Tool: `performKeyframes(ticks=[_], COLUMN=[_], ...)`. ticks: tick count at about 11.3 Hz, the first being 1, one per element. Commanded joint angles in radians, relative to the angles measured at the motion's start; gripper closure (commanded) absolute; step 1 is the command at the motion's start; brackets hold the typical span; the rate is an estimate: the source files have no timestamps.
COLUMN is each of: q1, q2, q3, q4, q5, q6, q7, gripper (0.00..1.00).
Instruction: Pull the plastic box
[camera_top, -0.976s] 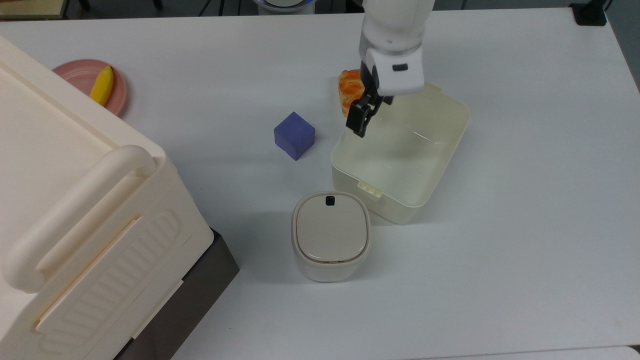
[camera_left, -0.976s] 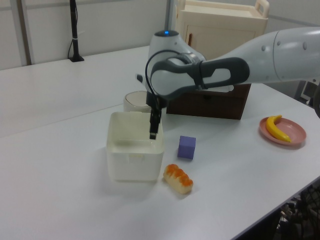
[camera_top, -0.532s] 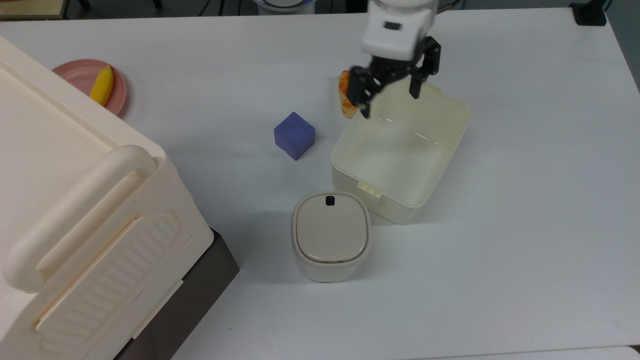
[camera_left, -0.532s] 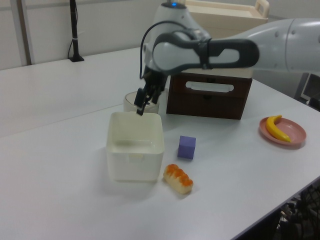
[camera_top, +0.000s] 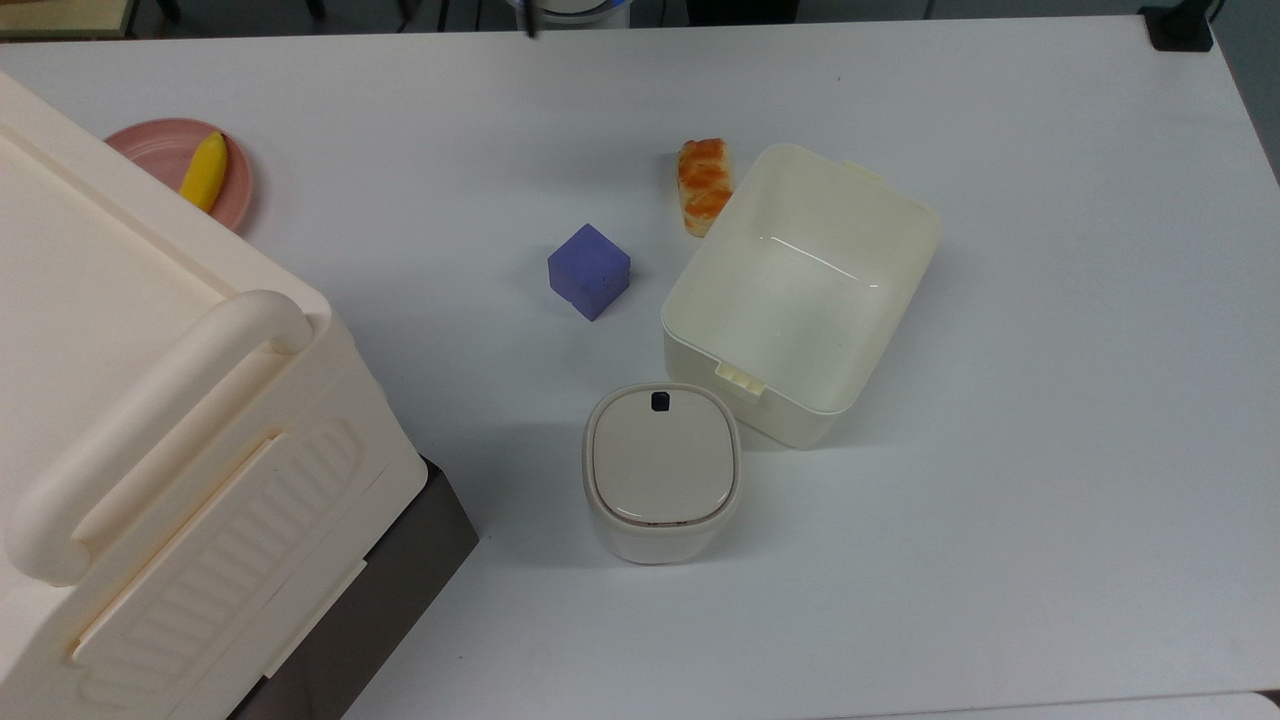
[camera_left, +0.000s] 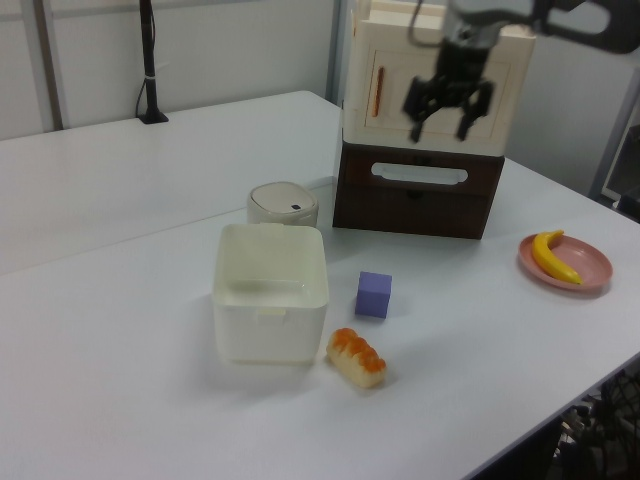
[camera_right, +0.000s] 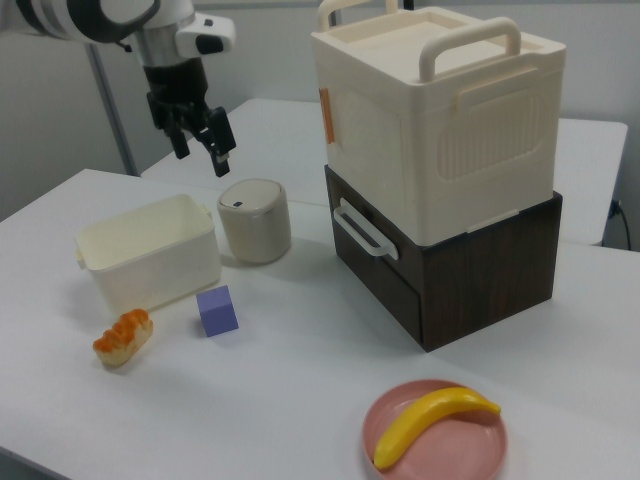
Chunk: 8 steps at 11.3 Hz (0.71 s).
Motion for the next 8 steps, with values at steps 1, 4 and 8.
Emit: performKeyframes(ticks=[1,4,8], q1=[-0.056,-0.088,-0.085], q2=[0.021,0.047,0.053], q3=[0.068,0.149,0.177], q4=[0.020,0.011,0.001], q5=[-0.012,-0.003,0.000], q6=[-0.020,0.010,0.023], q7=[0.073,0.064,0.063], gripper=[0.00,0.00,0.00])
